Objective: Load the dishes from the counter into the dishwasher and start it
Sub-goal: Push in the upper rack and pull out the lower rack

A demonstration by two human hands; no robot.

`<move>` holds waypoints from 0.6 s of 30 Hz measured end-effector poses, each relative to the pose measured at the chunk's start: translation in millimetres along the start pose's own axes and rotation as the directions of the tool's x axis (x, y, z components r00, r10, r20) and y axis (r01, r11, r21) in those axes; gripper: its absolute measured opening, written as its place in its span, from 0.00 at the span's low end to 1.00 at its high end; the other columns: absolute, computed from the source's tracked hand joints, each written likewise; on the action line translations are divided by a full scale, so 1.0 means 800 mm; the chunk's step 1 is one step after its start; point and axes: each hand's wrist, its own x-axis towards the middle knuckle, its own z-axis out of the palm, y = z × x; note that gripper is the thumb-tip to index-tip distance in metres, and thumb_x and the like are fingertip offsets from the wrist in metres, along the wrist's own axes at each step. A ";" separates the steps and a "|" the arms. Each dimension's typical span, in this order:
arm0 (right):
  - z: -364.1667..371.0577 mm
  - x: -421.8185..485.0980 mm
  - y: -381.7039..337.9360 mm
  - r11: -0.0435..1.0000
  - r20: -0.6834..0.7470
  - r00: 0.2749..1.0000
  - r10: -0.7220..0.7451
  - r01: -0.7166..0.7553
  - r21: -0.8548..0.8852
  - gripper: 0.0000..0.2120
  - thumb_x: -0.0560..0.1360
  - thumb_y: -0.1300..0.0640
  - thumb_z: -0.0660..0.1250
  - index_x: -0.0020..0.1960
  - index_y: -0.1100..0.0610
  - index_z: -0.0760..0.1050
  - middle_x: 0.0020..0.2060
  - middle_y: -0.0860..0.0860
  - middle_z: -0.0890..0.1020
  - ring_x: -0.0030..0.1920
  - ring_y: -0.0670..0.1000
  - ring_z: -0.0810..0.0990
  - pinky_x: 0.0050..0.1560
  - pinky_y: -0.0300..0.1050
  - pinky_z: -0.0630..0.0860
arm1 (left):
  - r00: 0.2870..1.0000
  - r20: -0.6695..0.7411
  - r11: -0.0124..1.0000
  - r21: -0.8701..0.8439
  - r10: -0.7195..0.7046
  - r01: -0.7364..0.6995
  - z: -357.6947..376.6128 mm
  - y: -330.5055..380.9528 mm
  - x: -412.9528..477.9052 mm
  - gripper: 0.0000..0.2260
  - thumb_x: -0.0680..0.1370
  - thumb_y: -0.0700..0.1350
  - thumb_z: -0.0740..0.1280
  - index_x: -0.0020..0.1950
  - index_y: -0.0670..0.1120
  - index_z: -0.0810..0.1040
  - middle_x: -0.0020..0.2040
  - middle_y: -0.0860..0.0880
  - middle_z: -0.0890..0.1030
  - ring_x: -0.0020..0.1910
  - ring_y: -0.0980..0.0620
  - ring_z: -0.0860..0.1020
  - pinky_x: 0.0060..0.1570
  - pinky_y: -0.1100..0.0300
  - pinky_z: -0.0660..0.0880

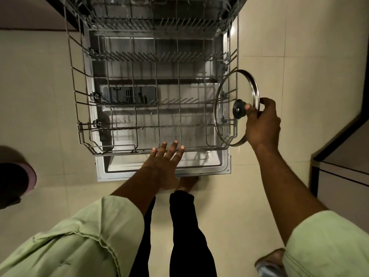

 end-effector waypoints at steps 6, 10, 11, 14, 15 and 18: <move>0.003 -0.020 -0.003 0.999 -0.045 0.999 -0.018 0.016 -0.034 0.27 0.79 0.52 0.67 0.74 0.53 0.60 0.58 0.56 0.80 0.55 0.57 0.80 0.54 0.48 0.75 | 1.000 0.003 1.000 -0.026 0.007 -0.007 -0.006 0.000 -0.002 0.43 0.79 0.55 0.64 0.80 0.51 0.34 0.80 0.46 0.33 0.79 0.41 0.35 0.76 0.45 0.40; 0.009 -0.036 -0.003 0.992 -0.088 0.993 -0.075 0.065 -0.109 0.32 0.78 0.57 0.69 0.76 0.53 0.57 0.67 0.55 0.74 0.62 0.57 0.77 0.57 0.48 0.73 | 1.000 -0.008 1.000 -0.022 0.019 -0.020 -0.006 -0.002 -0.003 0.43 0.79 0.56 0.64 0.80 0.51 0.35 0.80 0.46 0.34 0.79 0.41 0.36 0.76 0.45 0.41; 0.013 -0.039 -0.001 0.988 -0.094 0.991 -0.095 0.082 -0.133 0.31 0.77 0.59 0.68 0.76 0.53 0.57 0.66 0.55 0.75 0.60 0.58 0.78 0.56 0.50 0.74 | 1.000 -0.012 1.000 -0.023 0.021 -0.021 -0.006 -0.002 -0.003 0.43 0.80 0.56 0.64 0.80 0.51 0.35 0.80 0.46 0.34 0.79 0.41 0.37 0.76 0.45 0.41; 0.021 -0.044 0.002 0.983 -0.096 0.990 -0.101 0.084 -0.163 0.31 0.77 0.61 0.66 0.76 0.53 0.57 0.61 0.56 0.77 0.56 0.59 0.80 0.54 0.52 0.76 | 0.999 -0.026 0.999 -0.026 0.027 -0.027 -0.005 -0.004 -0.004 0.42 0.80 0.56 0.64 0.80 0.52 0.35 0.80 0.45 0.34 0.79 0.41 0.38 0.76 0.46 0.42; 0.023 -0.047 0.002 0.983 -0.093 0.991 -0.099 0.083 -0.164 0.31 0.77 0.61 0.66 0.76 0.54 0.57 0.61 0.56 0.77 0.57 0.59 0.80 0.54 0.52 0.76 | 0.999 -0.030 0.999 -0.029 0.029 -0.030 -0.005 -0.006 -0.005 0.42 0.80 0.56 0.64 0.80 0.52 0.35 0.80 0.45 0.34 0.79 0.41 0.38 0.77 0.46 0.42; 0.026 -0.055 -0.002 0.983 -0.093 0.991 -0.098 0.082 -0.163 0.30 0.78 0.60 0.66 0.76 0.54 0.57 0.64 0.57 0.76 0.61 0.58 0.77 0.56 0.49 0.73 | 0.999 -0.042 0.999 -0.043 0.032 -0.033 -0.005 -0.010 -0.006 0.42 0.80 0.55 0.65 0.80 0.53 0.36 0.80 0.45 0.34 0.79 0.41 0.39 0.77 0.47 0.43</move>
